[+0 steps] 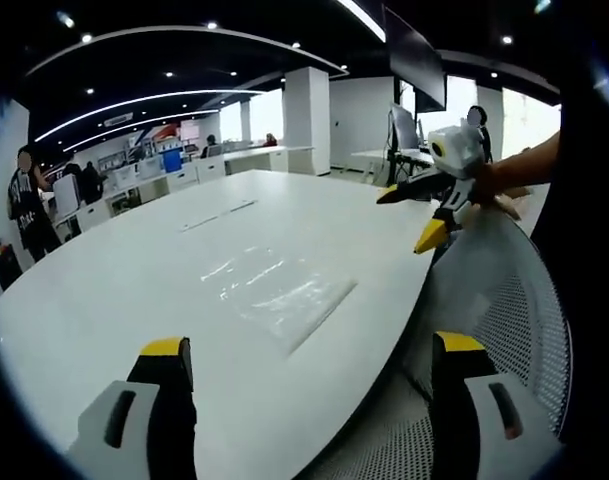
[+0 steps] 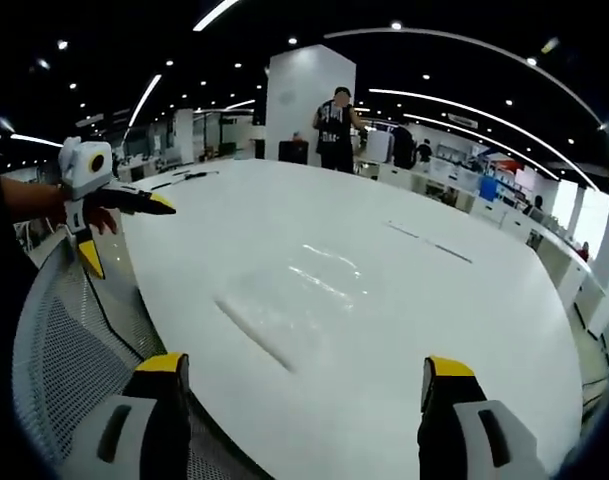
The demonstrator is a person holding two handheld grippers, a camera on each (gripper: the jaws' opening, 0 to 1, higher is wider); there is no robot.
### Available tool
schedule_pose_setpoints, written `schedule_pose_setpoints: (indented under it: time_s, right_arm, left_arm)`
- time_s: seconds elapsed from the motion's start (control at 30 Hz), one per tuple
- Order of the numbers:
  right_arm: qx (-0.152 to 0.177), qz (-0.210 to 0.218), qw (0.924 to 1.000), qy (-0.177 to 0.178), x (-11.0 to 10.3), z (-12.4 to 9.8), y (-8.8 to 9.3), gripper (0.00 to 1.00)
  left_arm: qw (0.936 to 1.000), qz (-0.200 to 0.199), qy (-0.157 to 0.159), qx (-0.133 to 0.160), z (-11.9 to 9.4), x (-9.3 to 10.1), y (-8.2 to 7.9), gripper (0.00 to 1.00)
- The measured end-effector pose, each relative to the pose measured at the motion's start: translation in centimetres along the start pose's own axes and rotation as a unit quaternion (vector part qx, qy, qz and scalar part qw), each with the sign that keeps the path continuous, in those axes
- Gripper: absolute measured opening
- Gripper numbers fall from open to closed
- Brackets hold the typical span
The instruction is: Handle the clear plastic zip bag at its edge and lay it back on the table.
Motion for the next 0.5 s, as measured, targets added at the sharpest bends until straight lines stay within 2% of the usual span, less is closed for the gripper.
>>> schedule_pose_setpoints:
  time_s: [0.23,0.5]
  right_arm:
    - [0.008,0.025,0.9996,0.003,-0.2,-1.3,1.0,1.0]
    - [0.016,0.035,0.9992,-0.005,-1.6,-1.7,1.6,1.0]
  left_arm:
    - [1.0,-0.001,0.001,-0.002,-0.1,0.1,0.3,0.99]
    - [0.9999,-0.01,-0.003,0.003,-0.1,0.1,0.2,0.99]
Point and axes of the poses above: the point that each gripper's makers call its tool centre point, and the gripper's own axes: z roughly forward along the fingers, x roughly to its right, y roughly out of its underside, the point moved 6 cm from there along -z, roughly backward along the fingers, and after that the axes turned 12 degrees about -z, right-handed, at the moved point
